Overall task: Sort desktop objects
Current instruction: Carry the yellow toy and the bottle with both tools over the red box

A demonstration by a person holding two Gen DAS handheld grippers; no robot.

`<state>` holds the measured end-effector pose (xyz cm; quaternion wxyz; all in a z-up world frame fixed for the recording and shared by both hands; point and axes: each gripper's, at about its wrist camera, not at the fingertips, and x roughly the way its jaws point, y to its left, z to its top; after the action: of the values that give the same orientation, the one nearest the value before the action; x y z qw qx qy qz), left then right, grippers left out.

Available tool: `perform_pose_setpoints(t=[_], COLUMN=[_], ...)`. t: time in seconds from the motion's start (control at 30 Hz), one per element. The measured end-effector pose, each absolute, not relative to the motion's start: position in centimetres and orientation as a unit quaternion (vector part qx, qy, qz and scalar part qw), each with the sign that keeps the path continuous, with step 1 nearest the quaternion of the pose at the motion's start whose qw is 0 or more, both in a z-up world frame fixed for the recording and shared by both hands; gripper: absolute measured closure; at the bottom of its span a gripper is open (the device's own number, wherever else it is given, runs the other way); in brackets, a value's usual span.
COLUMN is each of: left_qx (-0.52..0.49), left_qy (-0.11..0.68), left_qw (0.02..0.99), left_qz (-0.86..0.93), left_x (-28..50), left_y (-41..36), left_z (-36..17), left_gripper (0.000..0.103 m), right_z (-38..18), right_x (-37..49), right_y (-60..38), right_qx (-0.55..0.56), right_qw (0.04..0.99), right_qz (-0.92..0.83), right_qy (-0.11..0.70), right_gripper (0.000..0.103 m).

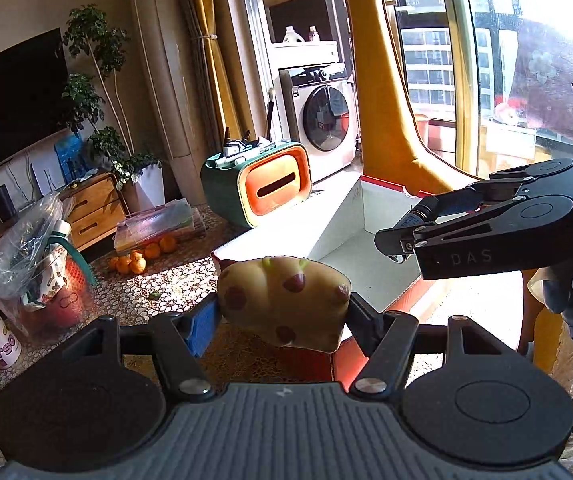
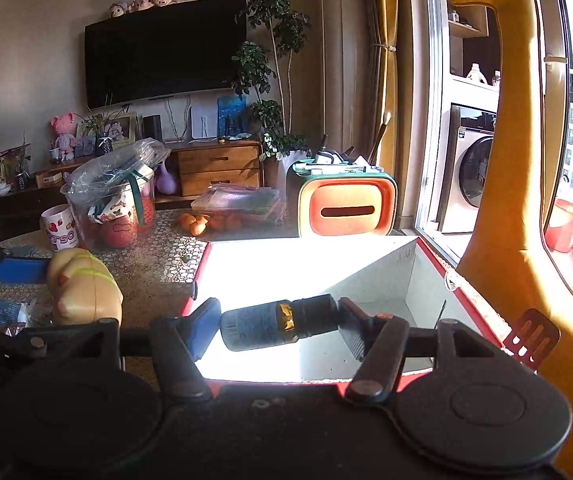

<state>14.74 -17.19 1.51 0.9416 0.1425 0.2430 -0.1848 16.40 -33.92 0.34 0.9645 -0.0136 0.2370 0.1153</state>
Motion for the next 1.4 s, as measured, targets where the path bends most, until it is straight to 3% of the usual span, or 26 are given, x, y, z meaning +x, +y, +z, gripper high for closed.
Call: perform_pose_setpoints(t=[0.4, 1.4], left_qx=[0.164, 0.232], left_qy=[0.28, 0.44], left_qw=[0.92, 0.836], left_qz=[-0.218, -0.23], left_x=[21.8, 34.2], left_y=[-21.4, -27.4], left_z=[1.0, -6.9], left_gripper=[0.036, 0.036], right_z=[-0.8, -6.9], right_x=[20.8, 28.2], right_y=[-37.4, -38.9], right_qx=[-0.019, -0.12], right_qw=[0.965, 0.913], right_qz=[0.087, 0.139], right_qy=[0.247, 0.365], right_gripper=[0.04, 0.04])
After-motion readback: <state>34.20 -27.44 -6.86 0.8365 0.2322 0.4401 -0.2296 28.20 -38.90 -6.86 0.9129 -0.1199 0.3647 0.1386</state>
